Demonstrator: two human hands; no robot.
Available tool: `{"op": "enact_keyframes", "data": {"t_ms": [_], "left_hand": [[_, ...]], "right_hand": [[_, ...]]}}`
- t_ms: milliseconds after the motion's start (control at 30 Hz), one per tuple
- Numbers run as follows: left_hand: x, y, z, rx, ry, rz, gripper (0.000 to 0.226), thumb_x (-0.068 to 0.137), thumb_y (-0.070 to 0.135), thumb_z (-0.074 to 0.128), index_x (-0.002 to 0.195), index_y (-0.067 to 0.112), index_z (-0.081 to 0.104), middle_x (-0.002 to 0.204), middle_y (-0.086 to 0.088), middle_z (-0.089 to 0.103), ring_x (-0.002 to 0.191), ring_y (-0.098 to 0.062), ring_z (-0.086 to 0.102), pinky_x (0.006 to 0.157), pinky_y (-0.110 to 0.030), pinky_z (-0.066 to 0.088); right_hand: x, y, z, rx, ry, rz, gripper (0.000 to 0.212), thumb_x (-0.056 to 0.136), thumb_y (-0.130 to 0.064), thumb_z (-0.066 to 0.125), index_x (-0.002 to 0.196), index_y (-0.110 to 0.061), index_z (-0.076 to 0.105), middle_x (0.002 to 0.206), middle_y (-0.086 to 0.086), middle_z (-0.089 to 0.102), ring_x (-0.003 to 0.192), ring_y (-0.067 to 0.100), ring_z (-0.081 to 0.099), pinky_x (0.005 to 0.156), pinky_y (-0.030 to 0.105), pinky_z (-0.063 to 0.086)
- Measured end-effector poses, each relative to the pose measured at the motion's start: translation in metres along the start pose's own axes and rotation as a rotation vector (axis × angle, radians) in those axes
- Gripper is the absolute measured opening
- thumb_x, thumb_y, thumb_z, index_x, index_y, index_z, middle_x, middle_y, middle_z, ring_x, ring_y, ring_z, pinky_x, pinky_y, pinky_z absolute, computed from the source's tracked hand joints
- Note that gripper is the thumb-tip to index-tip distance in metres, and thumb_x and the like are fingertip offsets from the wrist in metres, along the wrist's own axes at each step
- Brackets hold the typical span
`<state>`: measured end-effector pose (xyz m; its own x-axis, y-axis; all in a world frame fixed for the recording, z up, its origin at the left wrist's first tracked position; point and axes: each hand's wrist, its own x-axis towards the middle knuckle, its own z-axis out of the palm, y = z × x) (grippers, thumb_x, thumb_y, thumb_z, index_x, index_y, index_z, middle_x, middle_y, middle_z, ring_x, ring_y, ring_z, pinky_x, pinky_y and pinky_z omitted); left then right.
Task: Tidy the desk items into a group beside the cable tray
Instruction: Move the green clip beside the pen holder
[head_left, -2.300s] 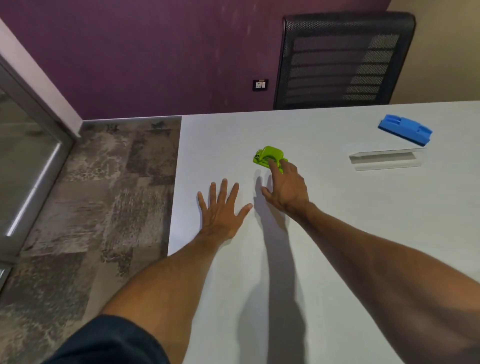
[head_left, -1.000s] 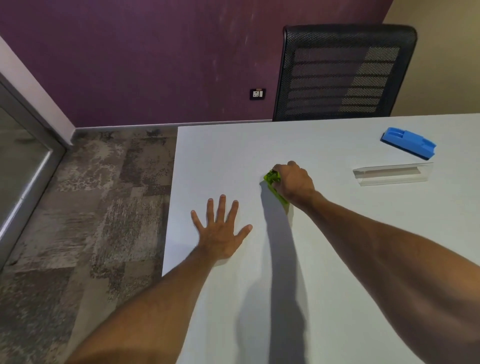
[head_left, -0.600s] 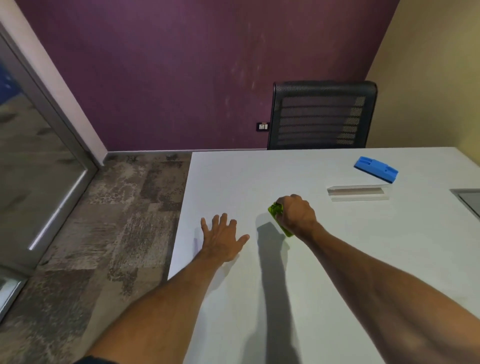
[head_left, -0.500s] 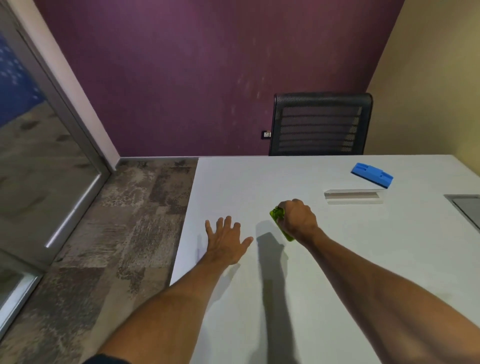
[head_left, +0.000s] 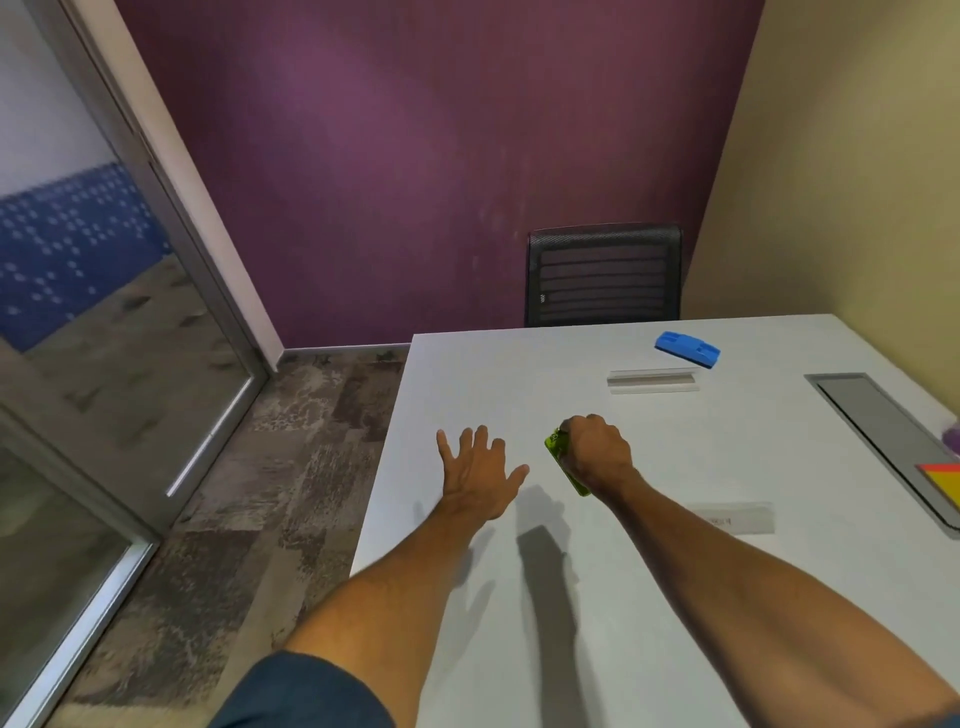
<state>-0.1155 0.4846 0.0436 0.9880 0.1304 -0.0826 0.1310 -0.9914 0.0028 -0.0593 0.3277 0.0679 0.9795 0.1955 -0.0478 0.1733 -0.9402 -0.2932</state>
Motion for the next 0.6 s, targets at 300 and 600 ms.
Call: {"op": "enact_keyframes", "data": {"t_ms": [300, 600], "left_hand": [[-0.088, 0.059, -0.024, -0.034, 0.061, 0.101, 0.067, 0.095, 0.062, 0.026, 0.147, 0.020, 0.033, 0.160, -0.010, 0.017, 0.148, -0.031, 0.011, 0.113, -0.062, -0.008], [-0.174, 0.134, -0.037, -0.063, 0.076, 0.205, 0.065, 0.096, 0.061, 0.028, 0.146, 0.020, 0.036, 0.160, -0.010, 0.018, 0.148, -0.031, 0.012, 0.114, -0.062, -0.007]], "right_hand": [[-0.102, 0.035, -0.049, -0.060, 0.083, 0.052, 0.028, 0.085, -0.020, 0.067, 0.112, -0.011, 0.063, 0.108, 0.012, 0.063, 0.097, 0.031, 0.065, 0.078, 0.035, 0.053], [-0.215, 0.108, -0.095, -0.046, 0.150, 0.139, 0.024, 0.091, -0.022, 0.058, 0.111, -0.010, 0.062, 0.108, 0.013, 0.062, 0.096, 0.031, 0.063, 0.075, 0.034, 0.050]]}}
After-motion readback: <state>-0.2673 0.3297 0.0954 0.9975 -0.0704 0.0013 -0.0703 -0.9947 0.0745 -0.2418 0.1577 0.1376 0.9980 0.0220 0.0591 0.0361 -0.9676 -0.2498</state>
